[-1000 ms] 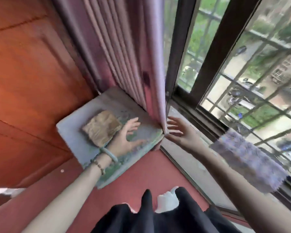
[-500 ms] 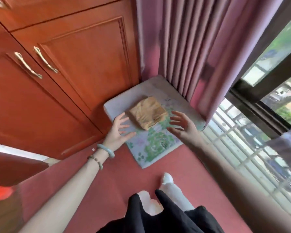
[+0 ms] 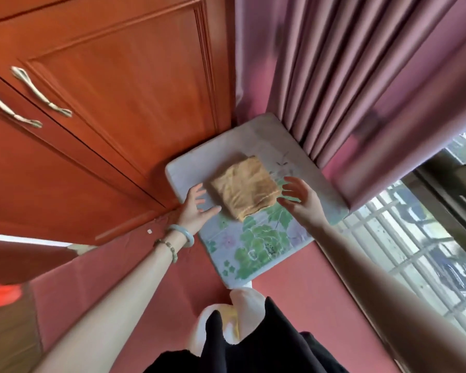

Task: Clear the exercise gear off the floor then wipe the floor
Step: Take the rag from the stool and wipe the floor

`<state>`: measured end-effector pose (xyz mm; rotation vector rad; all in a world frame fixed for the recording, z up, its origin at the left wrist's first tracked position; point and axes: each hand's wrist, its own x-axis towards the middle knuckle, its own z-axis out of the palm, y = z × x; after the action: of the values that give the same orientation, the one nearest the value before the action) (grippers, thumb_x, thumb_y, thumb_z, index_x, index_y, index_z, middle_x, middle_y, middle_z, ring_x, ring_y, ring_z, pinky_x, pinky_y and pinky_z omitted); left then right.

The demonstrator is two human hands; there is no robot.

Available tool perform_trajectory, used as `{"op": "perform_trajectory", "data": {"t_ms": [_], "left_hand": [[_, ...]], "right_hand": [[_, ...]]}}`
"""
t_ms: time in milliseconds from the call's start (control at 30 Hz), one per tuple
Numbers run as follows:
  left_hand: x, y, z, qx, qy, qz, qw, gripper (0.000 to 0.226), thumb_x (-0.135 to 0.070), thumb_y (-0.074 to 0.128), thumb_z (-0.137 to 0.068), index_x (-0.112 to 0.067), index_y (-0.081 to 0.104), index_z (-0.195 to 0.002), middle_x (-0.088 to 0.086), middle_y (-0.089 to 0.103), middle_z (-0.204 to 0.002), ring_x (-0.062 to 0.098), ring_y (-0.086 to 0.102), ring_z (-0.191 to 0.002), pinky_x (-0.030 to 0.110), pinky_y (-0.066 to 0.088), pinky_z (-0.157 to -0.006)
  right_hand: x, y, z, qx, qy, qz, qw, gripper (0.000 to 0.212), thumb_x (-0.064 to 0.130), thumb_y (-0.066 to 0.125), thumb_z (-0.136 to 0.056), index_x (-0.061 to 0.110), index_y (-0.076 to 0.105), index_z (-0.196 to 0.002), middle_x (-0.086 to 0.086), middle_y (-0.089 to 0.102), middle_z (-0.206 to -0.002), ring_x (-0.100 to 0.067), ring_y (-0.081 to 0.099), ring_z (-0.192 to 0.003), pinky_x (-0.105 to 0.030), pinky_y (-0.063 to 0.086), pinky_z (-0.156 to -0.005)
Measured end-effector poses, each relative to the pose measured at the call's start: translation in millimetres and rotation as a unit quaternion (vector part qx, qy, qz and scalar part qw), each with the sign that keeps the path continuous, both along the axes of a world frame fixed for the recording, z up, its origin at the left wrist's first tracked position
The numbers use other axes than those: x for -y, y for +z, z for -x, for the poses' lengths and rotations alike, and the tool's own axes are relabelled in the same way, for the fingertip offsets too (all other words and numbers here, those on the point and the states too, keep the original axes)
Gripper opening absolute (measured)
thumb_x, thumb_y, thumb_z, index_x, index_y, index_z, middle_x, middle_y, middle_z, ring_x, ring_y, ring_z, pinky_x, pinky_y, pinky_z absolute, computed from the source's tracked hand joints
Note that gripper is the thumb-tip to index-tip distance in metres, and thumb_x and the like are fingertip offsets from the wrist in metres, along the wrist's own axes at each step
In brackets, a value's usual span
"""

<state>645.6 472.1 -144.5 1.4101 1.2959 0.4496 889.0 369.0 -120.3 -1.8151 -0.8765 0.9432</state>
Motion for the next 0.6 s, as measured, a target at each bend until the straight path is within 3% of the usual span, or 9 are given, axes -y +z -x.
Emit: {"op": "perform_trajectory", "data": {"t_ms": [100, 167, 333, 533, 600], "left_hand": [[-21.2, -25.5, -17.2, -0.026, 0.049, 0.022, 0.998, 0.074, -0.008, 0.073, -0.079, -0.008, 0.03, -0.139, 0.014, 0.043, -0.135, 0.021, 0.048, -0.112, 0.03, 0.041, -0.092], [-32.9, -42.6, -25.7, -0.053, 0.064, 0.037, 0.996, 0.073, -0.011, 0.073, -0.079, -0.006, 0.031, -0.138, 0.017, 0.044, -0.136, 0.025, 0.049, -0.117, 0.035, 0.041, -0.098], [-48.5, -85.3, -38.8, -0.1, 0.073, 0.078, 0.989, 0.071, -0.017, 0.073, -0.08, -0.005, 0.032, -0.137, 0.015, 0.046, -0.133, 0.027, 0.05, -0.118, 0.035, 0.041, -0.099], [-62.3, -137.5, -59.1, -0.076, 0.101, 0.162, 0.979, 0.067, -0.014, 0.07, -0.083, -0.002, 0.032, -0.136, 0.007, 0.046, -0.124, 0.022, 0.049, -0.116, 0.026, 0.038, -0.094], [-66.0, -153.6, -67.4, -0.044, 0.117, 0.18, 0.976, 0.047, -0.009, 0.07, -0.082, -0.007, 0.045, -0.122, 0.005, 0.055, -0.114, 0.021, 0.054, -0.107, 0.027, 0.043, -0.091]], "right_hand": [[-28.3, -24.9, -21.2, 0.008, 0.006, 0.029, 1.0, 0.045, -0.002, 0.07, -0.077, 0.011, 0.055, -0.117, -0.002, 0.062, -0.098, -0.001, 0.062, -0.088, -0.012, 0.052, -0.076], [-47.0, -42.0, -32.7, 0.024, 0.015, 0.05, 0.998, 0.047, 0.001, 0.072, -0.077, 0.009, 0.056, -0.12, -0.007, 0.062, -0.103, -0.014, 0.062, -0.094, -0.022, 0.053, -0.084], [-84.5, -88.8, -47.1, 0.039, 0.031, 0.097, 0.994, 0.049, 0.006, 0.075, -0.075, 0.009, 0.056, -0.12, -0.009, 0.063, -0.107, -0.019, 0.06, -0.102, -0.04, 0.052, -0.093], [-115.3, -147.0, -57.5, 0.077, 0.063, 0.172, 0.98, 0.058, 0.017, 0.074, -0.076, 0.013, 0.051, -0.129, -0.009, 0.06, -0.125, -0.022, 0.056, -0.116, -0.034, 0.046, -0.098], [-122.9, -161.3, -59.8, 0.088, 0.071, 0.195, 0.974, 0.063, 0.025, 0.076, -0.075, 0.015, 0.049, -0.13, -0.006, 0.059, -0.124, -0.021, 0.056, -0.113, -0.033, 0.047, -0.095]]}}
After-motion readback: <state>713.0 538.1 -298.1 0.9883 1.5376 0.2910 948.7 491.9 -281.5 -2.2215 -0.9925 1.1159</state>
